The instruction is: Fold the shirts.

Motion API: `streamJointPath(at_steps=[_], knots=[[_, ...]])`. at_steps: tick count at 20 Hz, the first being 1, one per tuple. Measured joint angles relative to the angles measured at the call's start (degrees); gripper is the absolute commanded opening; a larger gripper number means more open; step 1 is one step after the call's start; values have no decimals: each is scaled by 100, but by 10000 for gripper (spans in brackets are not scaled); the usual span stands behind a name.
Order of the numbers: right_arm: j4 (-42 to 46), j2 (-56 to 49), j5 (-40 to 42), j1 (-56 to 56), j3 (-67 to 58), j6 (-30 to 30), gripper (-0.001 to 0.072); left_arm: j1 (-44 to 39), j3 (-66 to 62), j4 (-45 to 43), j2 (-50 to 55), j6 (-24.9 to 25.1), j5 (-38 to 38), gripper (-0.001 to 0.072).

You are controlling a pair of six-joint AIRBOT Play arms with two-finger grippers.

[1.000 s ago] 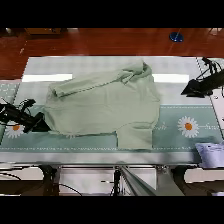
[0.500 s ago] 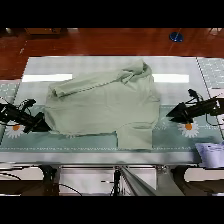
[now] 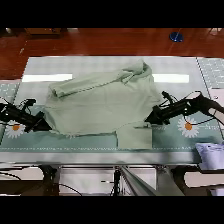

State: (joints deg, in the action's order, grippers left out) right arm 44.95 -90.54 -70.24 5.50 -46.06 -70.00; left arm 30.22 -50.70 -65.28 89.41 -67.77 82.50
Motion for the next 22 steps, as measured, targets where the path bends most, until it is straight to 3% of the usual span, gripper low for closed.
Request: streamJointPath(at_steps=[1, 5, 9, 15, 22], knots=[[-28, 9, 125, -236, 2, -122, 29, 0, -39, 37, 0, 35, -42, 27], [140, 444, 640, -761, 2, -310, 28, 0, -317, 197, -22, 219, -109, 26], [184, 1847, 675, -643, -332, -328, 27, -2, -944, 1447, -496, 474, 380, 25], [216, 4111, 984, 59, -1989, -396, 27, -4, -2354, 3932, -2459, 629, 376, 25], [492, 4885, 732, 671, -4693, -870, 26, 70, -4135, 4553, -4684, 4, -581, 25]])
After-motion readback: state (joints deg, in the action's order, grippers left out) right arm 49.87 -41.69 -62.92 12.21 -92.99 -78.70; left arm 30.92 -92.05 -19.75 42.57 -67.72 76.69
